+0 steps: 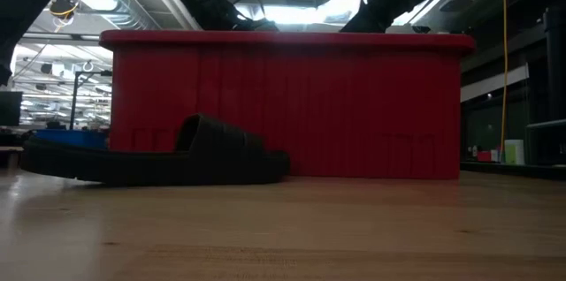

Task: Pick and place slides into bin
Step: Put the pink slide into the red bin

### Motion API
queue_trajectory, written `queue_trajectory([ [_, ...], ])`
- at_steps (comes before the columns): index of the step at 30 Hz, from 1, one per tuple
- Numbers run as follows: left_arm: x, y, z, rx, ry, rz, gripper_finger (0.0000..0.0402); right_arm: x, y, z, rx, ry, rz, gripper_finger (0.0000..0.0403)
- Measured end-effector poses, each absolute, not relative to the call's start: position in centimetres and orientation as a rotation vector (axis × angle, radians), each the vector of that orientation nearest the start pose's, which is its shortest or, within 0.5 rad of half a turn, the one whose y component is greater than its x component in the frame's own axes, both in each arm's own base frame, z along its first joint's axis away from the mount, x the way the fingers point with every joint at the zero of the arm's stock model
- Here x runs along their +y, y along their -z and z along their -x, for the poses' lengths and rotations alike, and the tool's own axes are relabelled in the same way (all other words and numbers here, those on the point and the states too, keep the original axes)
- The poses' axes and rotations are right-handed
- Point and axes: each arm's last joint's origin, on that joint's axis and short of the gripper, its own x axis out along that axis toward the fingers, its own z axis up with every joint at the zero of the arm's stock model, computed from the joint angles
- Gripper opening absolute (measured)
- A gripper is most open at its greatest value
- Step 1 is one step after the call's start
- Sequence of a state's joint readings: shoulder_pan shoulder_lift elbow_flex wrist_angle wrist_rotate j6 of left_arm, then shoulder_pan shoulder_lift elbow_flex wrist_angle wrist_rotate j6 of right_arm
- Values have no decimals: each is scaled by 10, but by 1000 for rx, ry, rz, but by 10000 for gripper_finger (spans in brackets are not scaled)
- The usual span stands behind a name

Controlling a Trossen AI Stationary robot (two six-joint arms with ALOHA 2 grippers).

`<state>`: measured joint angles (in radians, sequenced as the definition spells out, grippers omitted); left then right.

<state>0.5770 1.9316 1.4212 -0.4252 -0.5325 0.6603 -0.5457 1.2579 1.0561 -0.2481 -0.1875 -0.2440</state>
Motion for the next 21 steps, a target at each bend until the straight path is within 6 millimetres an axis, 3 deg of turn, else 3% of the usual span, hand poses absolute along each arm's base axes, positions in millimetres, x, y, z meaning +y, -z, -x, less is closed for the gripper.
queue_trajectory([
  [11,238,-214,-340,1197,-673,-495,2,-139,-322,-240,472,296,71,4],
  [21,237,-231,-333,1174,-672,-508,2,-139,-322,-240,472,297,70,4],
])
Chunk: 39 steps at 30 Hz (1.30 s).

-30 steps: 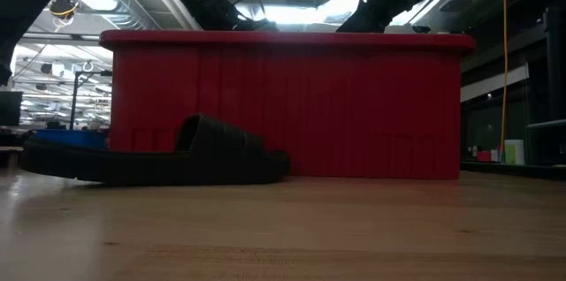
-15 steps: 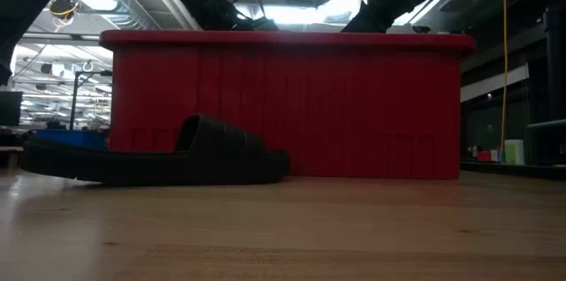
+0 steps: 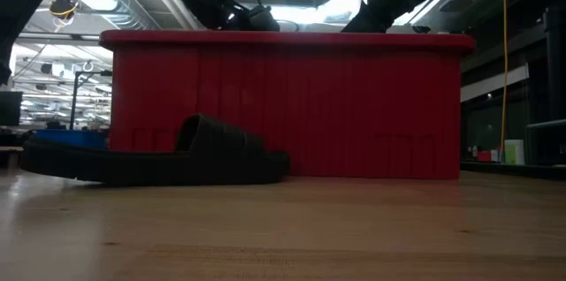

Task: Pick and place slides into bin
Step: Put the pink slide into the red bin

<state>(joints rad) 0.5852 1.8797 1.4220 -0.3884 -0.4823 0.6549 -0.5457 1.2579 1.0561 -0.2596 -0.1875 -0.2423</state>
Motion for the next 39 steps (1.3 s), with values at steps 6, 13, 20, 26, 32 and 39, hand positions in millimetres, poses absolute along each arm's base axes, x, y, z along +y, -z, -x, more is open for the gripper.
queue_trajectory([
  [6,233,-226,-328,1253,-617,-495,2,-139,-322,-240,472,297,68,4],
  [13,244,-224,-318,1258,-639,-423,2,-139,-322,-240,472,297,68,4],
  [20,248,-224,-317,1220,-607,-393,2,-139,-322,-240,472,297,68,4],
  [26,248,-224,-318,1209,-581,-395,3,-139,-322,-240,472,297,68,4],
  [32,250,-223,-315,1216,-572,-388,3,-139,-322,-240,472,297,68,4],
  [39,252,-222,-311,1239,-555,-366,3,-139,-321,-239,473,297,67,4],
])
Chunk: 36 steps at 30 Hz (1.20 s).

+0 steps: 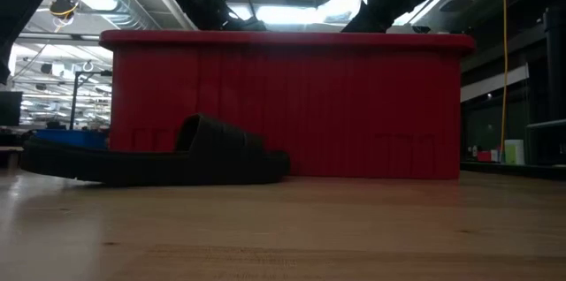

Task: Pick and place slides into bin
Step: Put the pink slide into the red bin, then put the bottom black slide into the red bin

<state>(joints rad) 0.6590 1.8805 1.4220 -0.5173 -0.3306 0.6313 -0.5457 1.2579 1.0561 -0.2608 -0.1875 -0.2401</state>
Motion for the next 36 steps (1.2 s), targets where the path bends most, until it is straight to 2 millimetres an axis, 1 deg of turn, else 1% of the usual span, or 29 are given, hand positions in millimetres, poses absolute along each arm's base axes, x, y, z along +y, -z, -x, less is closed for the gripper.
queue_trajectory([
  [6,252,-221,-309,1239,-552,-345,4,-139,-321,-239,473,297,67,4],
  [9,255,-221,-308,1243,-562,-340,13,-139,-321,-239,474,297,66,4],
  [20,256,-221,-307,1245,-571,-343,88,-139,-321,-239,477,297,66,4],
  [24,256,-221,-307,1262,-619,-350,111,-139,-321,-239,477,296,66,4],
  [28,251,-223,-309,1288,-678,-380,122,-139,-321,-239,477,297,66,4],
  [31,243,-233,-311,1271,-690,-408,121,-139,-321,-239,477,296,66,4],
  [36,219,-267,-312,1167,-695,-452,111,-139,-322,-240,469,298,69,4],
])
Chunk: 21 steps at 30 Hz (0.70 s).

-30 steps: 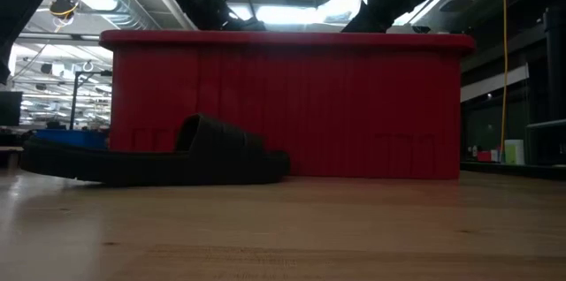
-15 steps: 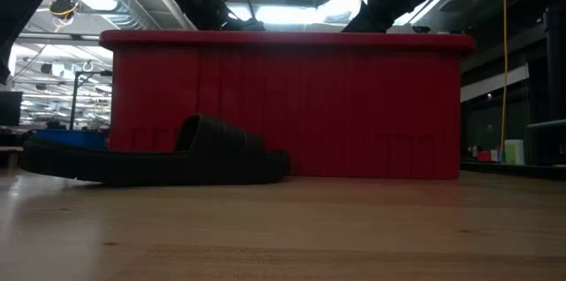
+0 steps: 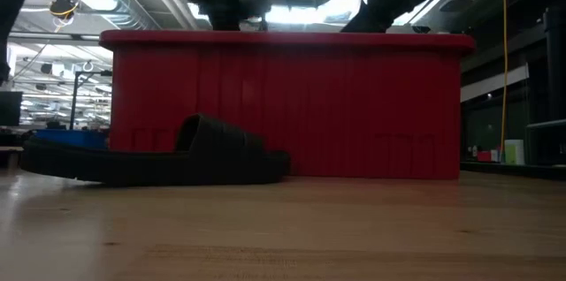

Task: Pick and place slides into bin
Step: Put the bottom black slide into the red bin

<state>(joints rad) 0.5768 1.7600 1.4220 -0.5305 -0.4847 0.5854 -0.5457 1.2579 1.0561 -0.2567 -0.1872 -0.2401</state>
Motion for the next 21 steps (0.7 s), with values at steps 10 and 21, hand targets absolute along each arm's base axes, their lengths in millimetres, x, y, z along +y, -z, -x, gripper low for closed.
queue_trajectory([
  [10,149,-356,-290,806,-740,-410,100,-139,-322,-240,462,298,72,4],
  [21,76,-387,-268,724,-597,-405,37,-137,-325,-242,420,206,65,4],
])
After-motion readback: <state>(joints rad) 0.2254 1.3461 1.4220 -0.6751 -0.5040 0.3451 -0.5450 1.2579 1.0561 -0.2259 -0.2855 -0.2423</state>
